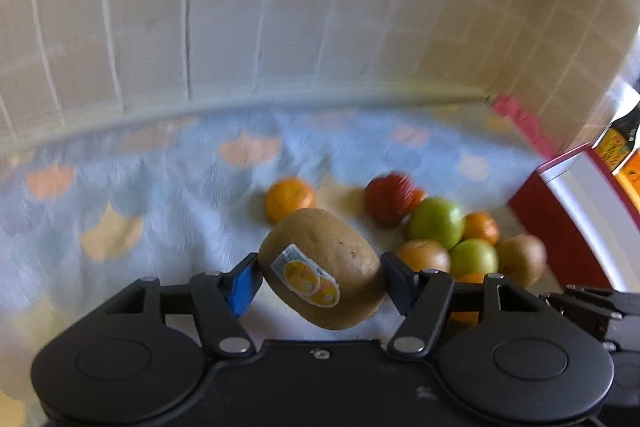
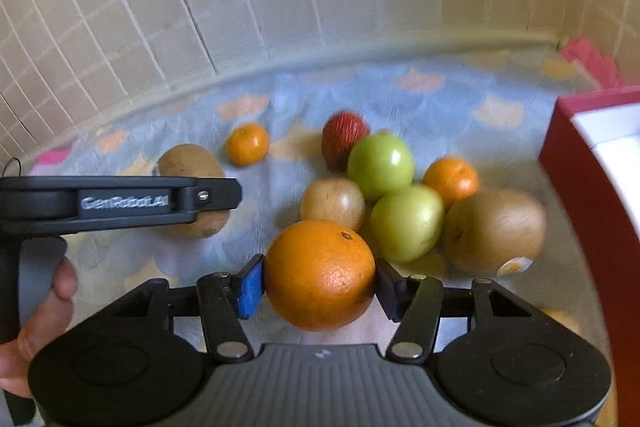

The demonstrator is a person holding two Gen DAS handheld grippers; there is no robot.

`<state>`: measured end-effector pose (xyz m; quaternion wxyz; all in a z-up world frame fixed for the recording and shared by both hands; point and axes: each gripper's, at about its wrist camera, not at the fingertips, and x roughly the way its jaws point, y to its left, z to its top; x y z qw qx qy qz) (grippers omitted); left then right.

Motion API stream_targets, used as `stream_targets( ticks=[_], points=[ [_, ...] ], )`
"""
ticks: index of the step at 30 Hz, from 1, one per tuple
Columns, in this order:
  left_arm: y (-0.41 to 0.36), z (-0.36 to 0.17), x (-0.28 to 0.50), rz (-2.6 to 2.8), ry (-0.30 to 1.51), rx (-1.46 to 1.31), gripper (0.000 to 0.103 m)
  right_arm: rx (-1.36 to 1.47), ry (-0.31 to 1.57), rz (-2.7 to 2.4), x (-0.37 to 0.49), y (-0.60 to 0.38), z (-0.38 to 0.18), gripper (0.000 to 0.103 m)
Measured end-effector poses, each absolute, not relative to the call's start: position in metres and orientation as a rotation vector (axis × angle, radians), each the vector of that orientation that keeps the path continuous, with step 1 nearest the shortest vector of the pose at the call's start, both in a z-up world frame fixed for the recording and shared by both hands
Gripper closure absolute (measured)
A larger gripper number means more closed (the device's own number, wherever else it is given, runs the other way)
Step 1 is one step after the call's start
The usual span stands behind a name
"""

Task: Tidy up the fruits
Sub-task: 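Grasp the kiwi with the left tool while the right tool grasps the large orange, then carry the kiwi and orange into the red box and open both tools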

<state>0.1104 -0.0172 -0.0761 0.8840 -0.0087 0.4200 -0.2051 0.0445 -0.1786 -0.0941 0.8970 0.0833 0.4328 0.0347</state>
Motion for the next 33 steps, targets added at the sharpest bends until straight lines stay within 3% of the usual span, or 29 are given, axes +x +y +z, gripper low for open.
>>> stream_targets(
  ticks=[8,14,24,33],
  points=[
    [-0.064,-0.002,0.096,-0.551,0.695,0.030,0.026,0.183,0.699,-0.078,0.017,-0.240,-0.028,0.044],
    [-0.143,0.024,0.094,-0.720,0.638,0.060,0.026,0.185,0.602,-0.313,-0.006,-0.325,-0.002,0.044],
    [-0.290,-0.048,0.101,-0.934,0.818,0.095,0.026,0.316,0.673,-0.563,-0.019,-0.439,-0.039,0.044],
    [-0.325,-0.089,0.101,-0.949,0.887,0.182,0.026,0.394,0.775,-0.546,0.002,-0.456,-0.080,0.044]
  ],
)
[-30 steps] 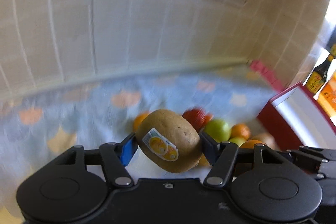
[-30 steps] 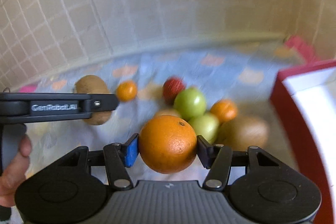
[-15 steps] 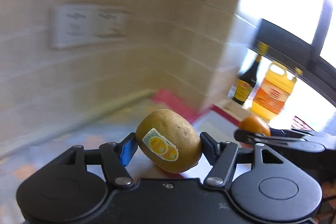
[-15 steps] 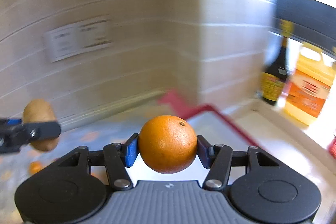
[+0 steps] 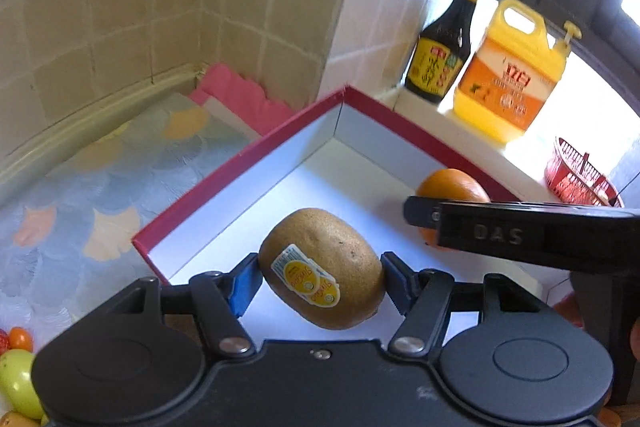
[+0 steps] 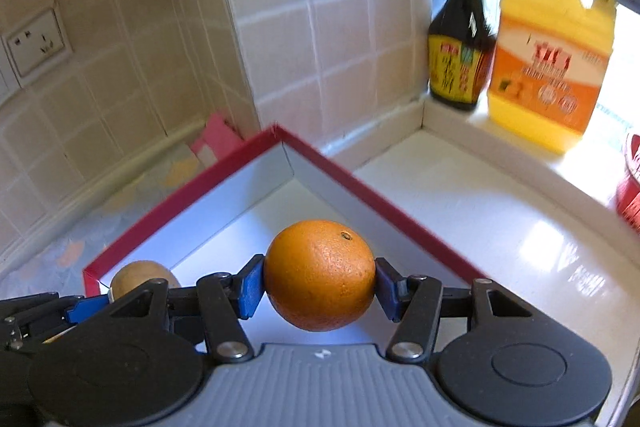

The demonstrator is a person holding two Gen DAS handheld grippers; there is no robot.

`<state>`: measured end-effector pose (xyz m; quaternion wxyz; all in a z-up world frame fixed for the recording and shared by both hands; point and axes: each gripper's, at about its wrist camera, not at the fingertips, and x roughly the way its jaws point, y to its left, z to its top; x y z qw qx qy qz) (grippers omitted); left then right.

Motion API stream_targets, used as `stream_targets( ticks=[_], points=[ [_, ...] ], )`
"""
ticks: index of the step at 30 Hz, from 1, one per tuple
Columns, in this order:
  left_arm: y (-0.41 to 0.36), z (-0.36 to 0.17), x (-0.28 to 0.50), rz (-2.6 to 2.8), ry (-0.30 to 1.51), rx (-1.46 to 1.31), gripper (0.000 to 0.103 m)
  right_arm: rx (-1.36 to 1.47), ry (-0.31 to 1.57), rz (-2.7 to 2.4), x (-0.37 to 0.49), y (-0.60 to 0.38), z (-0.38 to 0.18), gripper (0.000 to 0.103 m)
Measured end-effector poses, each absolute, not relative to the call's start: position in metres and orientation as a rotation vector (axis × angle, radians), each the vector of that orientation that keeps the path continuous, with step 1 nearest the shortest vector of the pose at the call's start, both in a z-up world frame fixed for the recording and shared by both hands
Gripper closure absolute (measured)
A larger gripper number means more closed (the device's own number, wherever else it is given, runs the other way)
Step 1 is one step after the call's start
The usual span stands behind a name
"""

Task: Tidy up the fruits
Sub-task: 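Carry the kiwi and orange into the red box and open both tools, then return both tools from the box to the fruit pile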

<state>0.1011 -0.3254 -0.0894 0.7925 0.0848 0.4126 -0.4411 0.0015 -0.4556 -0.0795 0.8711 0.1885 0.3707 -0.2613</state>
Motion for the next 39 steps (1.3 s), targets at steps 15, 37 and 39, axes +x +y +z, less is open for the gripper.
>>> stream_targets(
  ticks=[15,37,39],
  points=[
    [-0.343,-0.104,0.093,-0.954,0.912,0.305,0.025,0.412,0.859,-0.547,0.017,-0.461,-0.104,0.044],
    [-0.190,0.016,0.103,-0.864,0.605,0.070,0.023,0.268,0.599,-0.459,-0.032,-0.427,0.017,0.034],
    [-0.159,0.031,0.100,-0.808,0.567,0.062,0.023,0.232,0.588,-0.413,-0.034,-0.407,0.025,0.033]
  ],
)
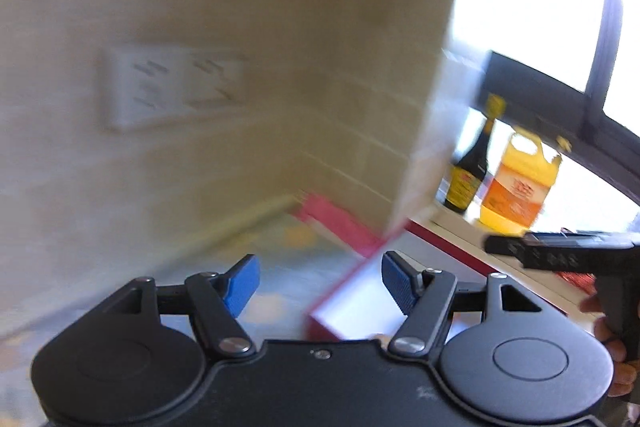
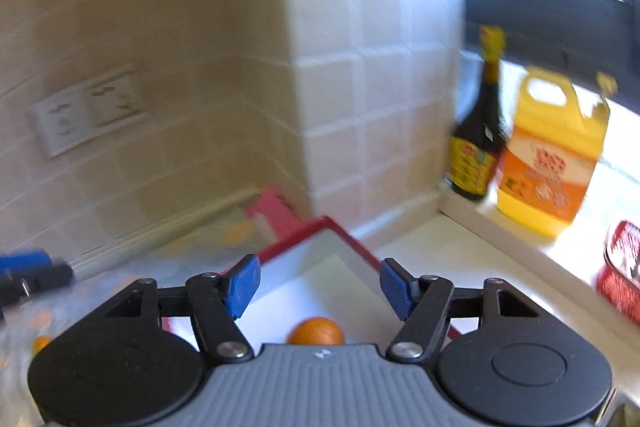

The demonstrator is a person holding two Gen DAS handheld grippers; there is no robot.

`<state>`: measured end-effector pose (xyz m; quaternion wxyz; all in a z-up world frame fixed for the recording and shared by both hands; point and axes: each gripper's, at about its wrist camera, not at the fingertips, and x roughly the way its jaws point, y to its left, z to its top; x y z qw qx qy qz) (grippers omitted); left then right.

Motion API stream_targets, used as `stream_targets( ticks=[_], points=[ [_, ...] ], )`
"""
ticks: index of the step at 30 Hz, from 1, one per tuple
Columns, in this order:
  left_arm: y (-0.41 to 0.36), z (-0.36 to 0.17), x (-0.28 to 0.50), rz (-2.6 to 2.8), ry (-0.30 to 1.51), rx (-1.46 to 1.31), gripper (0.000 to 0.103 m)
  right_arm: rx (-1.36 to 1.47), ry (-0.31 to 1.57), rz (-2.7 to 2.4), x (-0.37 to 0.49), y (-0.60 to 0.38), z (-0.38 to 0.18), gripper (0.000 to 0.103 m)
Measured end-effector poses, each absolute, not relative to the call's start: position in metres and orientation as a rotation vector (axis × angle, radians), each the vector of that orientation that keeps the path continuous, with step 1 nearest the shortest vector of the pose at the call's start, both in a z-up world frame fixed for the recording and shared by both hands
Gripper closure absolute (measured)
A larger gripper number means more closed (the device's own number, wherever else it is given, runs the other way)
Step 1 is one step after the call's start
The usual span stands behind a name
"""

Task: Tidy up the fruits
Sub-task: 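Return both tools from the box to the fruit pile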

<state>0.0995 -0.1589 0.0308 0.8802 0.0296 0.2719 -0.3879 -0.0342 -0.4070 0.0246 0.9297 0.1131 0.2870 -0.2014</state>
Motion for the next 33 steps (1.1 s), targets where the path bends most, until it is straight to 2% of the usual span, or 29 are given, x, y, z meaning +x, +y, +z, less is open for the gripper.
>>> stream_targets(
  ticks=[6,13,18,24,33],
  points=[
    [-0.069,0.048,0.089,-0.600,0.519,0.052,0.022,0.163,0.601,-0.246,-0.037,-0.343,0.022,0.031],
    [-0.012,0.016,0.089,-0.469,0.622,0.017,0.021,0.042,0.680,-0.111,-0.024,-0.272,-0.006,0.031],
    [-0.008,-0.031,0.090,-0.490,0.730,0.027,0.021,-0.001,0.751,-0.071,-0.033,-0.259,-0.029,0.031],
    [-0.021,-0.081,0.087,-0.531,0.832,0.036,0.021,0.075,0.888,-0.003,-0.059,-0.258,-0.064,0.031],
    [-0.062,-0.105,0.098,-0.596,0.879,0.067,0.021,0.133,0.990,-0.023,-0.080,-0.261,-0.100,0.031]
  ],
)
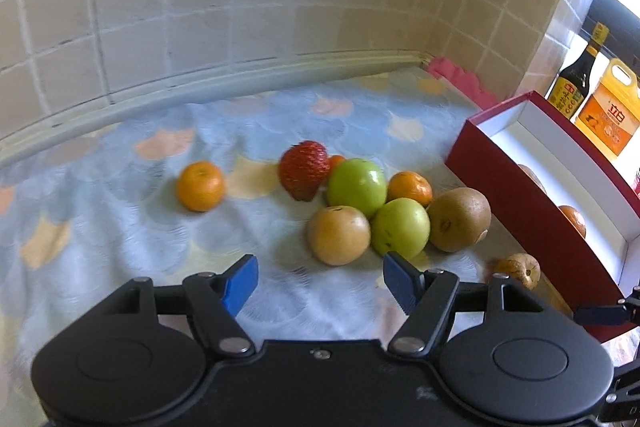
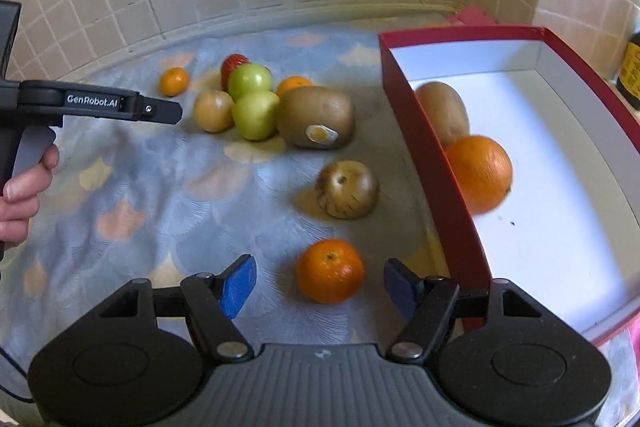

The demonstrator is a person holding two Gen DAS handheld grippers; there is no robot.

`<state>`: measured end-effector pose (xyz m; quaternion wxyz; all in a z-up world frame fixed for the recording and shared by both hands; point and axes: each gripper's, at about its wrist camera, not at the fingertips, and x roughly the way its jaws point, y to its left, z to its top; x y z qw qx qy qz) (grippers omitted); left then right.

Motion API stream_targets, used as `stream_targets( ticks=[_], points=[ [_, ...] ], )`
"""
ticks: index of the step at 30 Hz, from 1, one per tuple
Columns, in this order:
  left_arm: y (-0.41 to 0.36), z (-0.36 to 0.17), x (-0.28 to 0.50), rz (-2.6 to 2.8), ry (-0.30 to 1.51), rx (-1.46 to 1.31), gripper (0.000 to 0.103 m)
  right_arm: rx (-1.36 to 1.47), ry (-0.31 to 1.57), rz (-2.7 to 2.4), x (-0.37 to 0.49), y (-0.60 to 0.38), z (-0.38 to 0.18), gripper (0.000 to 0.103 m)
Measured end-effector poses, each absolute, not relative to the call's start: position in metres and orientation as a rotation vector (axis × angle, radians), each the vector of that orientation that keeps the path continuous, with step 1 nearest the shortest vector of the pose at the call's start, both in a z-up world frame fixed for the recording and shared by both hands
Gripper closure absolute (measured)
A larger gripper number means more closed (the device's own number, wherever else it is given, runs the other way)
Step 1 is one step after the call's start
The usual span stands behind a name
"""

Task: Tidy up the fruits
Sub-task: 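Return both tools from the box to the fruit pile, then grasp the brown pear with the left tool while the right tool grasps the mandarin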

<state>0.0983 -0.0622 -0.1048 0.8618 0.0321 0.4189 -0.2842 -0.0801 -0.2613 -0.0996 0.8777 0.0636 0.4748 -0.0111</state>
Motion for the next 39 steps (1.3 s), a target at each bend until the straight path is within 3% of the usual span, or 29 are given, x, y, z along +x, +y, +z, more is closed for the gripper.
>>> stream_targets(
  ticks=[17,25,31,35,37,39],
  points=[
    [-0.091,-0.124,0.125,-0.621,0.878,0.135,0.022,0.206,1.005,-0.038,-0.067,-0.269,-0.115,0.039],
    [-0.095,-0.129,0.123,-0.634,0.884,0.155,0.033,0.216,1.012,-0.040,-0.065,-0.269,-0.118,0.044],
    [-0.098,-0.134,0.120,-0.647,0.881,0.167,0.052,0.213,1.010,-0.046,-0.064,-0.269,-0.119,0.045],
    [-0.097,-0.134,0.118,-0.649,0.863,0.161,0.054,0.214,1.010,-0.053,-0.064,-0.270,-0.120,0.051],
    [-0.095,-0.134,0.116,-0.650,0.855,0.155,0.055,0.203,1.008,-0.063,-0.063,-0.269,-0.121,0.059],
    [-0.092,-0.131,0.113,-0.649,0.845,0.139,0.055,0.191,1.006,-0.066,-0.063,-0.267,-0.120,0.059]
  ],
)
